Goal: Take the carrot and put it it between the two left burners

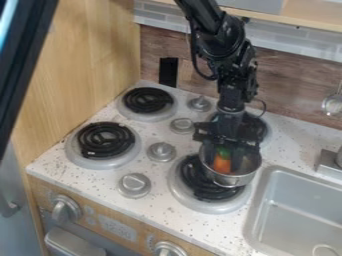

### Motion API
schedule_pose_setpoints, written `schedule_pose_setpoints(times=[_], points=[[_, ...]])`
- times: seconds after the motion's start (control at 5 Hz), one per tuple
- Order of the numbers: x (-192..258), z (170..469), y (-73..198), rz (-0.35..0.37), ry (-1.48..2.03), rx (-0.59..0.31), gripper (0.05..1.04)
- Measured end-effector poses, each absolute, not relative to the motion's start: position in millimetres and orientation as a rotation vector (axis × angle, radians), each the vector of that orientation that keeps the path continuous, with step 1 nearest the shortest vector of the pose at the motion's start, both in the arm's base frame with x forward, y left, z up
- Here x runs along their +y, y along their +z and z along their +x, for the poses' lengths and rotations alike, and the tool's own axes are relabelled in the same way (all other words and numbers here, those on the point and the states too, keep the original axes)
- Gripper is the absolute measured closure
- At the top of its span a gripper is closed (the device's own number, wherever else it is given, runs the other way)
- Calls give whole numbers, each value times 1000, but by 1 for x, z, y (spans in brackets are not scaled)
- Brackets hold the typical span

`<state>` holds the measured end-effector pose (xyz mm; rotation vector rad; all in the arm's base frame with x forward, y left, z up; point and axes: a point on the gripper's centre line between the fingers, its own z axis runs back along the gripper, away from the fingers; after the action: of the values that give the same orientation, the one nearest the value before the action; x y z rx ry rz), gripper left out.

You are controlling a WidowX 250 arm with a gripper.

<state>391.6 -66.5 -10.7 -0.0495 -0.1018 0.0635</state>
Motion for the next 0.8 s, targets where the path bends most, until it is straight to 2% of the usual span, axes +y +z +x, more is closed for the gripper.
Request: schedule_pose_setpoints(times=[0.2,0.4,0.6,0.8], points=[[-50,399,45,-138,98,-223,580],[5,402,71,-189,231,-276,580],[48,407,76,-104,328,-278,580],[83,414,40,-25,385,-207,580]])
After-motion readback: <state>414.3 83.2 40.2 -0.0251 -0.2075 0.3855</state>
